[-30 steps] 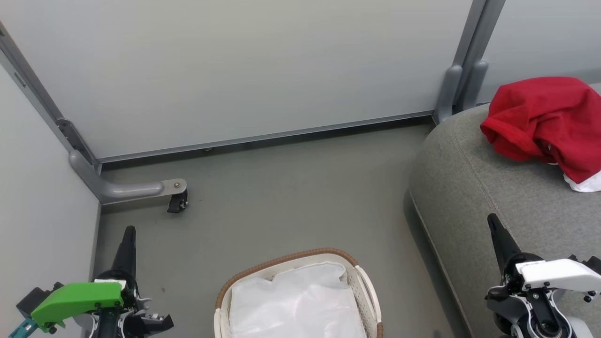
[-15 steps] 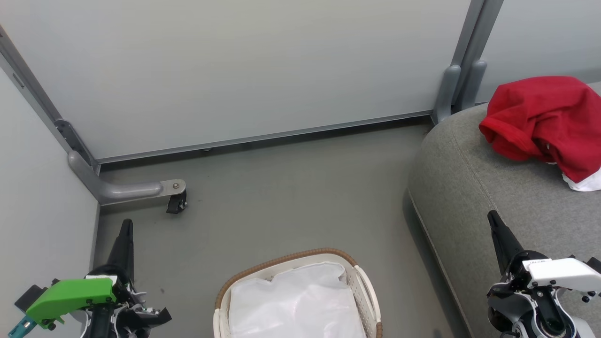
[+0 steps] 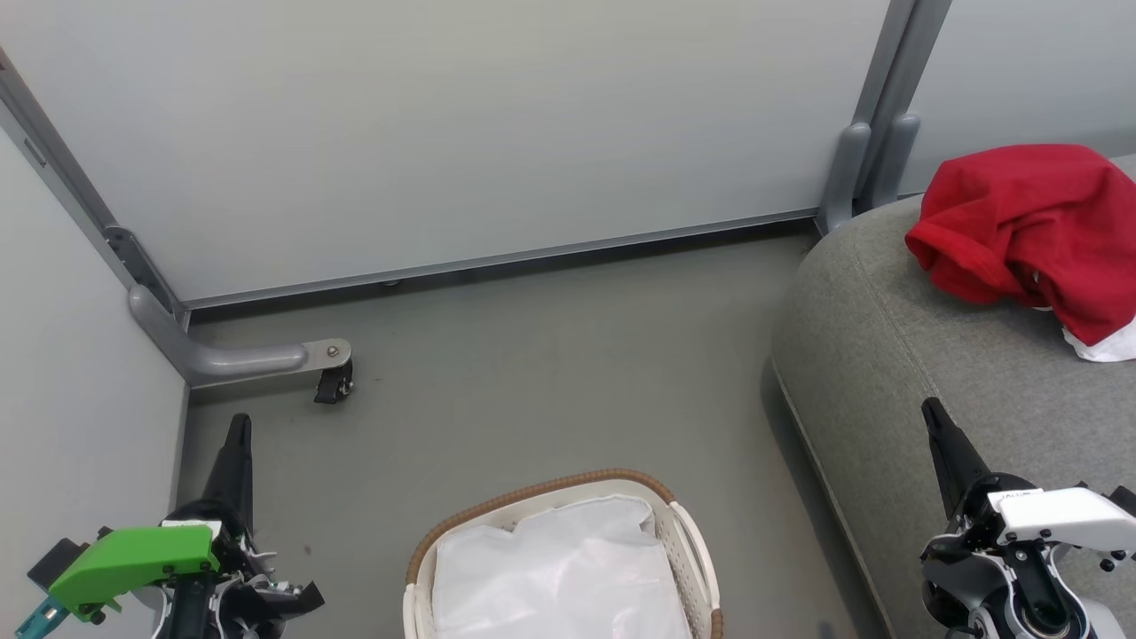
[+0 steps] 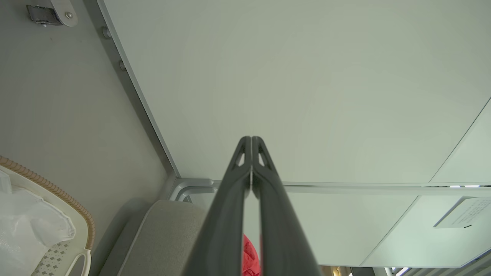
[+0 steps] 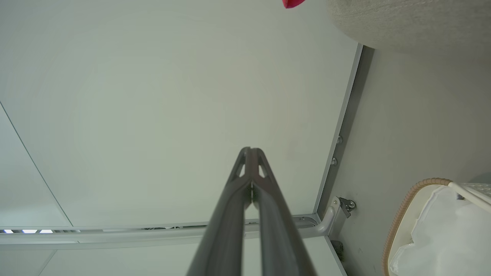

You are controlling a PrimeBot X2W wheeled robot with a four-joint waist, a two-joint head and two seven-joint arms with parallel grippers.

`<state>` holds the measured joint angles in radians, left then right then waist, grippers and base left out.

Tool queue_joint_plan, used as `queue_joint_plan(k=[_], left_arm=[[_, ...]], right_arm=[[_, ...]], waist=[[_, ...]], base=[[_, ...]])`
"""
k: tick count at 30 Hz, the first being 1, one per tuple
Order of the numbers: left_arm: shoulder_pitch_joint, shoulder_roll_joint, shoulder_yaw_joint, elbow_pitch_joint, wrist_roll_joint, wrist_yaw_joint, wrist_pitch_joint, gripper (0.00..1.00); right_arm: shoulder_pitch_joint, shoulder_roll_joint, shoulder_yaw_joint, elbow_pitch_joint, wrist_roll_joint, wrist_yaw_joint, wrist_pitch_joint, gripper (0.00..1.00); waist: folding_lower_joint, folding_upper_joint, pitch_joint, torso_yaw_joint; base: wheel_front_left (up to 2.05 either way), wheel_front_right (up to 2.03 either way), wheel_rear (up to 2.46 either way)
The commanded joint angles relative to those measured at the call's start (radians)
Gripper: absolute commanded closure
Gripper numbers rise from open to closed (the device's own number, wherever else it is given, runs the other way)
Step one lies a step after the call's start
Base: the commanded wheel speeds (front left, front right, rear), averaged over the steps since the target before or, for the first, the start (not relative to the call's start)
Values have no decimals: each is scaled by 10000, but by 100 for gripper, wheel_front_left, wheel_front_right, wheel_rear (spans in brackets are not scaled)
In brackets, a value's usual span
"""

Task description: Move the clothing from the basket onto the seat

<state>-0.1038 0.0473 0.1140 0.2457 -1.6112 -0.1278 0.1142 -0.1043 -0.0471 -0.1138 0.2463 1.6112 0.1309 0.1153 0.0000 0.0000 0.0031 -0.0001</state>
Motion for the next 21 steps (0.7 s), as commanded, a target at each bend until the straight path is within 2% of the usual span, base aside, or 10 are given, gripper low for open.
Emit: queue_joint_plan(k=[1, 21], left_arm=[[-105, 54, 24, -17, -33, -60, 35, 100], [-105, 54, 23, -19, -34, -60, 34, 100]], right_arm=[[-77, -59, -17, -37, 34, -3, 15, 100], [-76, -59, -16, -36, 34, -3, 14, 100]], waist=[[0, 0, 0, 1], [0, 0, 0, 1]], base=[[0, 0, 0], [0, 0, 0]])
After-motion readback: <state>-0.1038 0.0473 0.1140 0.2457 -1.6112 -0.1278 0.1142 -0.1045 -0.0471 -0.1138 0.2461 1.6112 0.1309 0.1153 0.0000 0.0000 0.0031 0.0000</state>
